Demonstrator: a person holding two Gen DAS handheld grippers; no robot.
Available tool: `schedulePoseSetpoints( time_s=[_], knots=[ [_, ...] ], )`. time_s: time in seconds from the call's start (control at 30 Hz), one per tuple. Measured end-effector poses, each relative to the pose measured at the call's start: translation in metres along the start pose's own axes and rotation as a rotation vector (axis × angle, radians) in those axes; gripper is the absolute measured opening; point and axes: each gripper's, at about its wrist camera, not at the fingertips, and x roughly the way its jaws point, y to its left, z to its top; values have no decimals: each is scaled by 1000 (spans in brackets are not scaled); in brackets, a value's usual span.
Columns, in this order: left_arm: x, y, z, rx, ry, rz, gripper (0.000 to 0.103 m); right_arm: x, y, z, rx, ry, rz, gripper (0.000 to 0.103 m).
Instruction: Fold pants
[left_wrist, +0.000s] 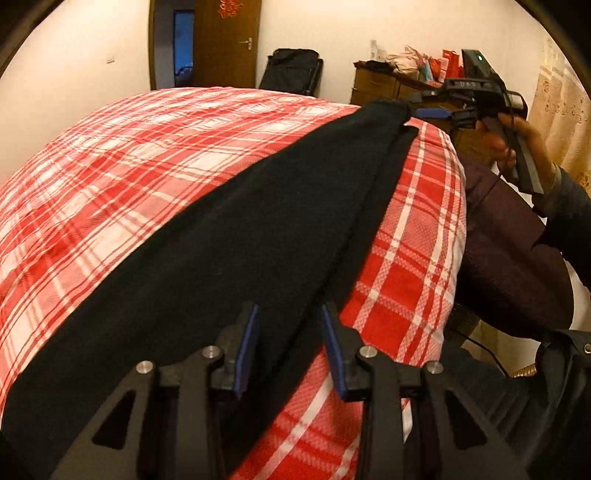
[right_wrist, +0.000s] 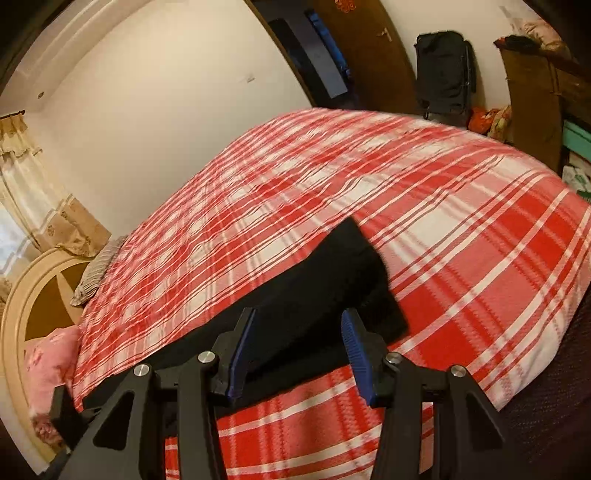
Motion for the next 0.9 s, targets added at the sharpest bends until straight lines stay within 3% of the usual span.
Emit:
schedulePoseSetpoints(
  time_s=[0.33,0.4,0.5,0.67,0.77,0.9],
  knots=[
    [32,-13,10,90,65,67,36,11,8,-2,-6,3,21,49],
    [34,-9,12,62,77,68,18,13,7,1,-13,0,-4,49],
    [30,1,16,3,86,40,10,17,5,8,-5,2,-13,46],
    [28,5,17,-31,74,7,8,24,-6,23,73,19,-58,46],
    [35,7,16,-41,80,15,8,30,-13,25,119,42,-86,30],
    [35,11,16,-77,70,-3,8,32,-25,19,200,83,-63,30]
  ],
)
